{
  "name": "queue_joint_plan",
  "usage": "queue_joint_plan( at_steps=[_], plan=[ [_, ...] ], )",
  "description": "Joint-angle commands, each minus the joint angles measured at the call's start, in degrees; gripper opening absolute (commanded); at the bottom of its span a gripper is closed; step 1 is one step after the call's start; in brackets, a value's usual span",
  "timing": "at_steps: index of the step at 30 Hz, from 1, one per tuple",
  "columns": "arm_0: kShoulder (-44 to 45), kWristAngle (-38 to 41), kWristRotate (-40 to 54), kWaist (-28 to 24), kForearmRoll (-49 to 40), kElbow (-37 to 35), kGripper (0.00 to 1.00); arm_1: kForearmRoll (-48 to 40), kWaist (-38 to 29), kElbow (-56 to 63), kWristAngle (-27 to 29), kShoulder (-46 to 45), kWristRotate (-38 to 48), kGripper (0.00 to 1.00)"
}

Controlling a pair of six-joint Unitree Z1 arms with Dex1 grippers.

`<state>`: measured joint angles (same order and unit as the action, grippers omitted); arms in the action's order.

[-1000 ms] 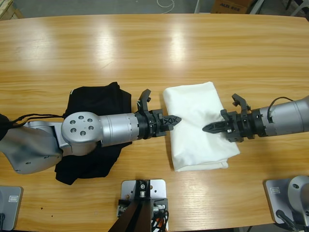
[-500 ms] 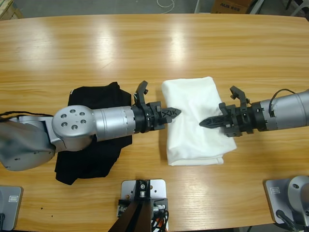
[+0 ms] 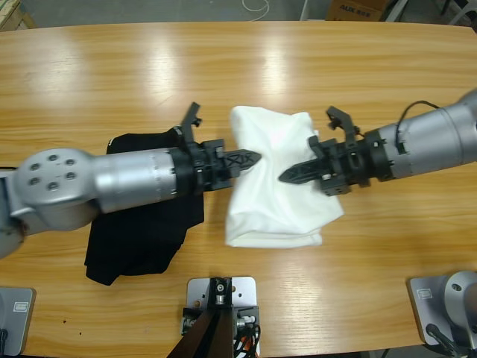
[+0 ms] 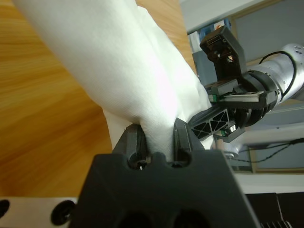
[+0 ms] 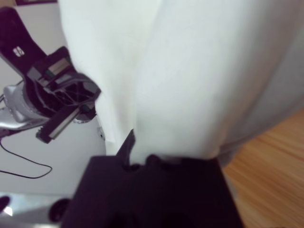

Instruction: Fold clothes

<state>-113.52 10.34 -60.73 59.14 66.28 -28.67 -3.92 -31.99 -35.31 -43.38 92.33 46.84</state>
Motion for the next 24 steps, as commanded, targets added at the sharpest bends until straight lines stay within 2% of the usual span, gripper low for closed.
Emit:
queue_joint_plan(
  at_steps=[1, 4, 8, 16, 21, 24],
  plan=[
    [9.68, 0.47, 3.06, -0.96, -2.73, 10.76, 0.000, 2.83, -8.09, -8.65, 3.97, 2.71, 3.48, 0.000],
    [12.43, 0.47, 4.27, -1.01, -4.02, 11.81, 0.000, 4.64, -10.95, -13.79, 5.06, 4.58, 4.21, 0.000],
    [18.23, 0.67, 6.40, -2.98, -9.99, 11.88, 0.000, 6.71, -14.82, -19.20, 6.08, 7.44, 5.08, 0.000],
    [40.46, 2.57, 10.99, -9.87, -34.81, 12.48, 0.000, 9.05, -18.50, -26.13, 7.17, 11.98, 5.89, 0.000],
    [51.80, 2.67, 10.97, -12.35, -47.51, 13.81, 0.000, 11.79, -20.68, -33.23, 7.15, 16.56, 5.72, 0.000],
    [55.84, 5.19, 12.06, -15.74, -52.48, 14.66, 0.000, 13.53, -21.75, -37.82, 7.11, 19.80, 5.89, 0.000]
  ],
)
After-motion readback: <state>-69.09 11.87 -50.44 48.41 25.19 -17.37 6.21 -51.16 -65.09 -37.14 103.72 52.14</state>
